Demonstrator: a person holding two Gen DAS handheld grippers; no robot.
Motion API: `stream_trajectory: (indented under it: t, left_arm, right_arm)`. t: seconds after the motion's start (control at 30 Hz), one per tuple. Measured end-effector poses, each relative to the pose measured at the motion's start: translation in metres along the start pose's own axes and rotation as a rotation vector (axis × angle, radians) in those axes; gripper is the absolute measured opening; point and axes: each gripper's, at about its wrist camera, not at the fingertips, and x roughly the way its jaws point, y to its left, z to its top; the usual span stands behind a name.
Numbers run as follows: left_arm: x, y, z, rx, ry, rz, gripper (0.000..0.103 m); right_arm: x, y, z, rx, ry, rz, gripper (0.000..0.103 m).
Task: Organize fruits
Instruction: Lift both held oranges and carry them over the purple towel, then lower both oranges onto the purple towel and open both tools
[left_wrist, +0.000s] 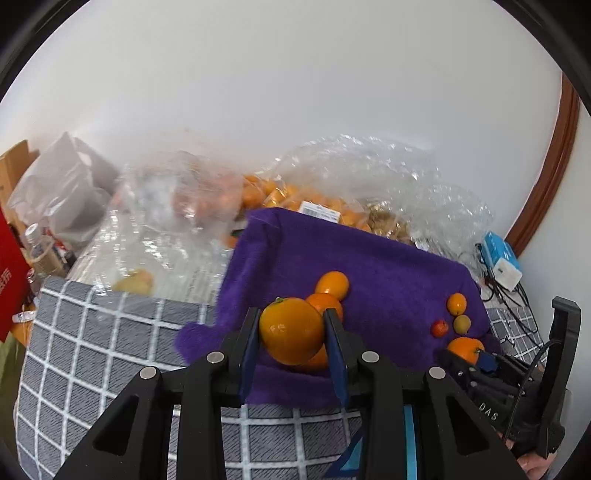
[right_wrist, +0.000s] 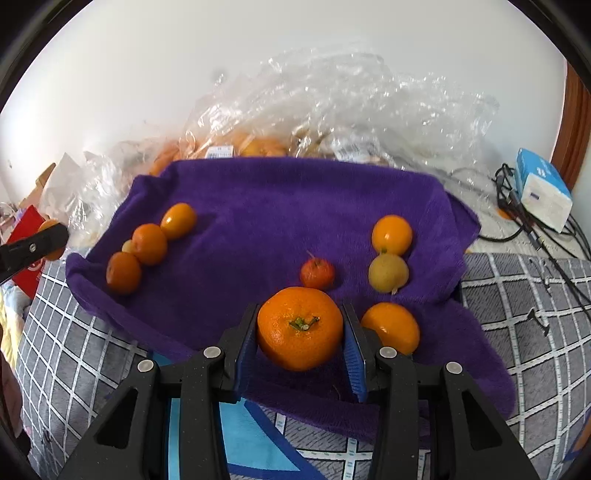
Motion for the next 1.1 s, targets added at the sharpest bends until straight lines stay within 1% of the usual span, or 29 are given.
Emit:
stream_trajectory:
  t: [0.07,0.17,0.23,0.27,0.43,0.6,0.7,0.87,1.1]
  left_arm:
    - [0.008,-0.005,0.001,0.004,0.015,-0.012,0.032]
    - [0.021,-0.014,0.002,0.014,0.044,-0.037,0.032]
    - [0.029,-0.023,0.003,0.024,0.056,-0.042,0.032]
    - [0.033,-0.028,0.003,0.032,0.059,-0.049,0.032]
    - [0.054,-0.052,0.004,0.074,0.101,-0.079,0.032]
    - [0.072,-0.071,0.003,0.121,0.135,-0.076,0.032]
    - [0.083,-0.077,0.002,0.136,0.162,-0.067,0.032]
    - [0.096,-0.076,0.0,0.135,0.199,-0.038,0.032]
    - [0.1,-0.074,-0.003,0.126,0.218,-0.039,0.032]
  right_arm:
    - [0.006,-0.001,-0.002,-0.002,0.017,0.007,0.042]
    - [0.008,-0.005,-0.004,0.021,0.013,0.011,0.042]
    - [0.005,-0.007,-0.005,0.026,0.009,0.008,0.046]
    - [0.002,-0.008,-0.005,0.029,0.003,0.004,0.046]
    - [-0.024,-0.011,-0.002,-0.001,-0.063,-0.006,0.047]
    - [-0.041,-0.024,0.0,0.005,-0.116,-0.044,0.047]
    - [-0.04,-0.032,0.001,0.015,-0.117,-0.085,0.047]
    - [-0.034,-0.04,-0.002,0.026,-0.09,-0.101,0.047]
    - [-0.024,-0.038,-0.006,0.01,-0.061,-0.129,0.047]
